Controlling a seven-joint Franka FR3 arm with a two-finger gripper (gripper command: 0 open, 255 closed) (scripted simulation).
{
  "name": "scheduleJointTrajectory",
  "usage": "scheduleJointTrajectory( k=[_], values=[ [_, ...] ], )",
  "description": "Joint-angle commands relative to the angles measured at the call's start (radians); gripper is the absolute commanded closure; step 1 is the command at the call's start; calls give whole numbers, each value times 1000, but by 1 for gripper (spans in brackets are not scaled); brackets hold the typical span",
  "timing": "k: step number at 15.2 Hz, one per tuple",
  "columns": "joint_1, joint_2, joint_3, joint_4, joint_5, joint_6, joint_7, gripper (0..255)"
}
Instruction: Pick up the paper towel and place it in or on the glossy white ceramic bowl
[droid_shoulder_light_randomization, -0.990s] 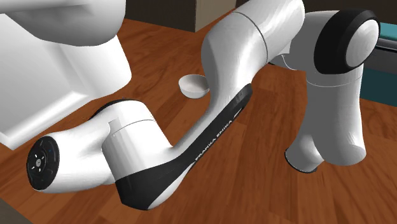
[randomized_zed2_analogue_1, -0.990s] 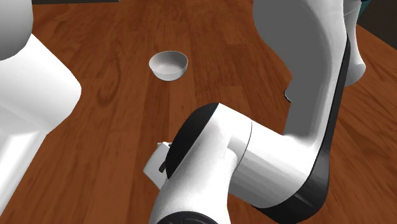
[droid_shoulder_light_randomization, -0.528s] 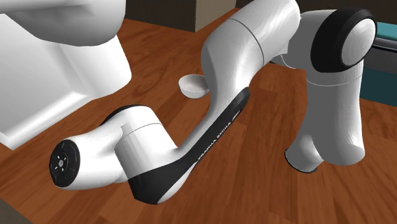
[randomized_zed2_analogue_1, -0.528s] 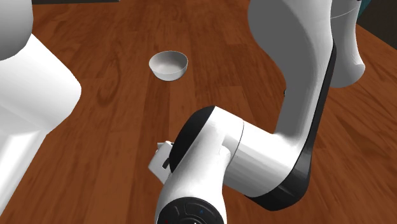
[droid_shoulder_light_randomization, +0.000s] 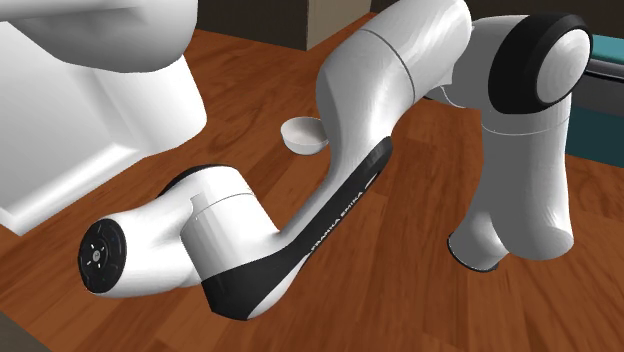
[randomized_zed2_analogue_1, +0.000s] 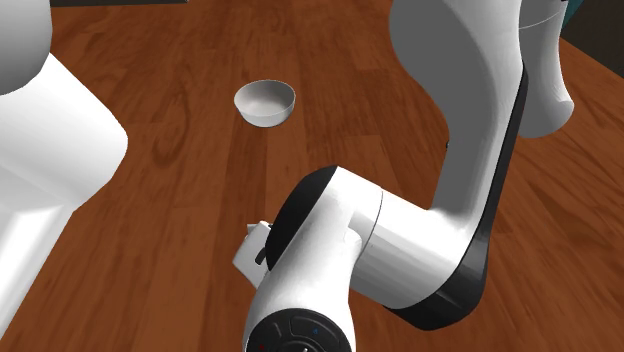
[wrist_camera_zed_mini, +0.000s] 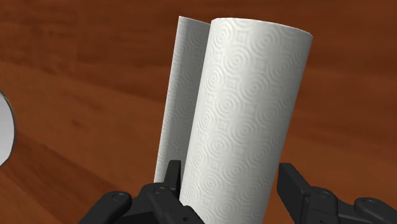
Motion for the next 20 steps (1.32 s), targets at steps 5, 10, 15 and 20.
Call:
scheduleJointTrajectory(
  k=[5, 10, 15, 20],
  values=[
    [0, 1, 0, 0, 0, 0, 0, 255],
    [-4, -21, 8, 12, 14, -24, -17, 255],
    [-8, -53, 18, 36, 34, -66, -46, 255],
    [-11, -82, 27, 67, 52, -111, -74, 255]
  ],
)
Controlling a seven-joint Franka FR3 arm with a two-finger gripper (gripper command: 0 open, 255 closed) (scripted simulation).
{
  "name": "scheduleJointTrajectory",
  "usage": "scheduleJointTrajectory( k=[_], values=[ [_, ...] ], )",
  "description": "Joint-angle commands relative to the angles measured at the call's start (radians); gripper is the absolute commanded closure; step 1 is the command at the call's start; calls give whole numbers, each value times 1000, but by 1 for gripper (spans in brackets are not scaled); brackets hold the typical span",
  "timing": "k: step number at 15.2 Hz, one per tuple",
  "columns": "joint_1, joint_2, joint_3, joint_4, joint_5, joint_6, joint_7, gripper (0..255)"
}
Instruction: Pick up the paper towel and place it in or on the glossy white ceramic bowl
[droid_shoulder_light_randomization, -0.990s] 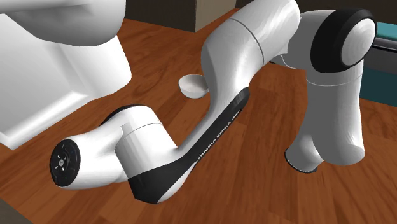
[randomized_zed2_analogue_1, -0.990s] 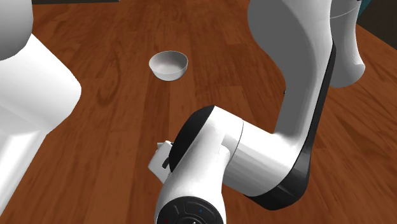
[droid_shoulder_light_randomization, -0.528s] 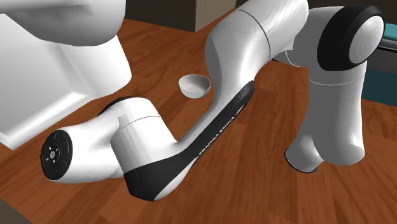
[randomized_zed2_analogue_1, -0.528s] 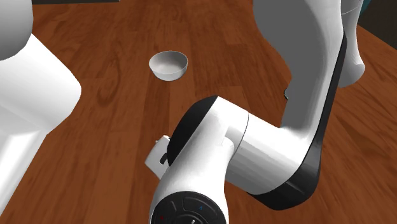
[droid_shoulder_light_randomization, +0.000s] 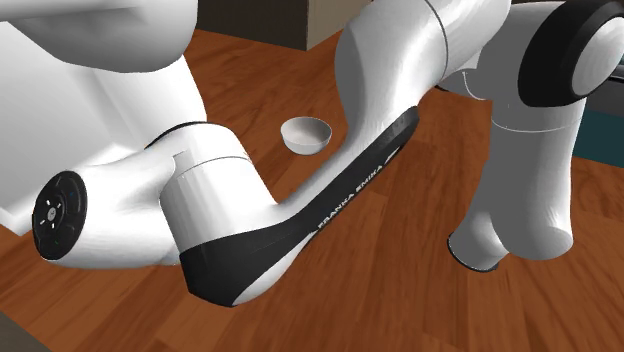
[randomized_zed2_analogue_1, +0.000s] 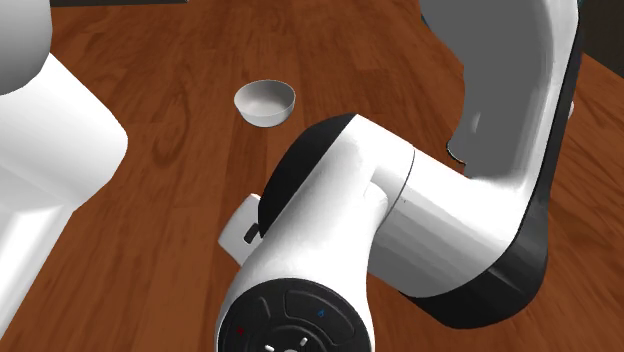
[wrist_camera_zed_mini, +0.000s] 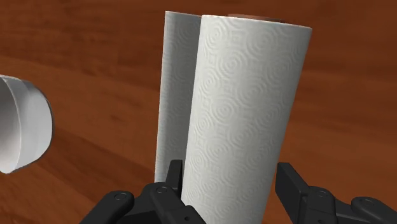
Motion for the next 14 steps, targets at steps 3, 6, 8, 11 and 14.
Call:
scheduleJointTrajectory(
  k=[3, 6, 8, 11, 14],
  values=[
    [-1, -20, 6, 28, 12, -38, -22, 255],
    [0, -33, 10, 52, 20, -67, -39, 255],
    [1, -41, 12, 69, 24, -87, -50, 255],
    [3, -50, 14, 97, 29, -118, -66, 255],
    [7, -58, 17, 127, 32, -150, -82, 255]
  ],
)
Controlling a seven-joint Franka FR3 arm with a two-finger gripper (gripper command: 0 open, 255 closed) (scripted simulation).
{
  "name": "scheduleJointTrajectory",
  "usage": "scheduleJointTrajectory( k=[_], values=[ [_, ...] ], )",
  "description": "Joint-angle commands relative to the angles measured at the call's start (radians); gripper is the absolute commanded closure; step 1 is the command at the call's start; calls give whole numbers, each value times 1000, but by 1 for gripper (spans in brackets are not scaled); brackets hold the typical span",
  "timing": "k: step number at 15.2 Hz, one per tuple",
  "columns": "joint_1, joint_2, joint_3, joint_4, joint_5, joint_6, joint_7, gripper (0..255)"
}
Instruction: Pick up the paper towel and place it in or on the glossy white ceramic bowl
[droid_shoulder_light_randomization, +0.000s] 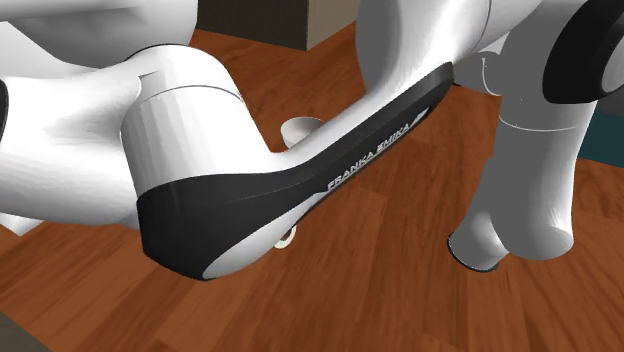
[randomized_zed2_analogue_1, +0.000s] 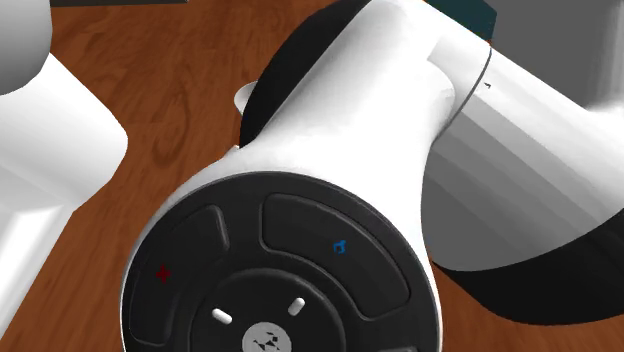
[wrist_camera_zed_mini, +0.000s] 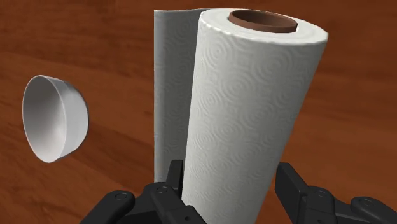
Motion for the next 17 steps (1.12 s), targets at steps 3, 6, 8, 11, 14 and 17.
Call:
scheduleJointTrajectory(
  k=[3, 6, 8, 11, 14, 17],
  values=[
    [-55, -60, -4, -56, 16, 30, -48, 255],
    [-130, -138, -18, -145, 35, 94, -115, 255],
    [-174, -185, -33, -196, 44, 135, -161, 255],
    [-232, -247, -61, -263, 54, 194, -231, 255],
    [-282, -298, -95, -318, 58, 249, -301, 255],
    [-327, -337, -132, -362, 56, 302, -367, 255]
  ],
)
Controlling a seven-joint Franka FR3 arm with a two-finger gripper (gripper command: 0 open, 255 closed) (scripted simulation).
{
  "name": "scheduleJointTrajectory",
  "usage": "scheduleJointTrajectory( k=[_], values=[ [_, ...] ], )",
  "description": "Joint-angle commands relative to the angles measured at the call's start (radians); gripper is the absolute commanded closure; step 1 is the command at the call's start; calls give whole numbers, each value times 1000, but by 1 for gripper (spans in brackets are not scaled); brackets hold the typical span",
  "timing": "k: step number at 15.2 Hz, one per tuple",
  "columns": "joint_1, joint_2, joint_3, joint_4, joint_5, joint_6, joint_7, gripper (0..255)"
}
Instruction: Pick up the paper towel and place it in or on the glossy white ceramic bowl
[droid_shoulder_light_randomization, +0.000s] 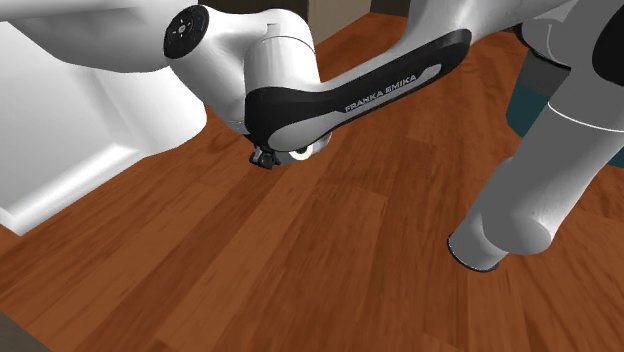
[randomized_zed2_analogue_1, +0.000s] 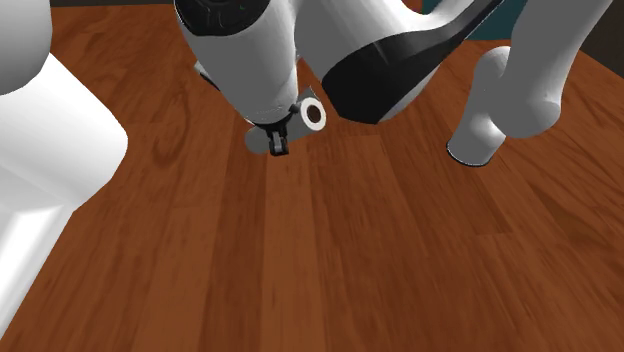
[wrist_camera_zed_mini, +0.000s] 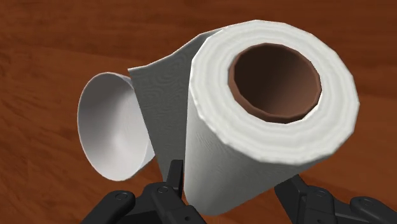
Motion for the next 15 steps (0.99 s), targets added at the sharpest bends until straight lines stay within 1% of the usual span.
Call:
scheduleJointTrajectory(
  k=[1, 8, 15],
  values=[
    [-28, -27, -24, -28, -1, 34, -44, 255],
    [-120, -63, -116, -77, -30, 142, -187, 255],
    [-206, -43, -203, -65, -72, 235, -316, 255]
  ],
)
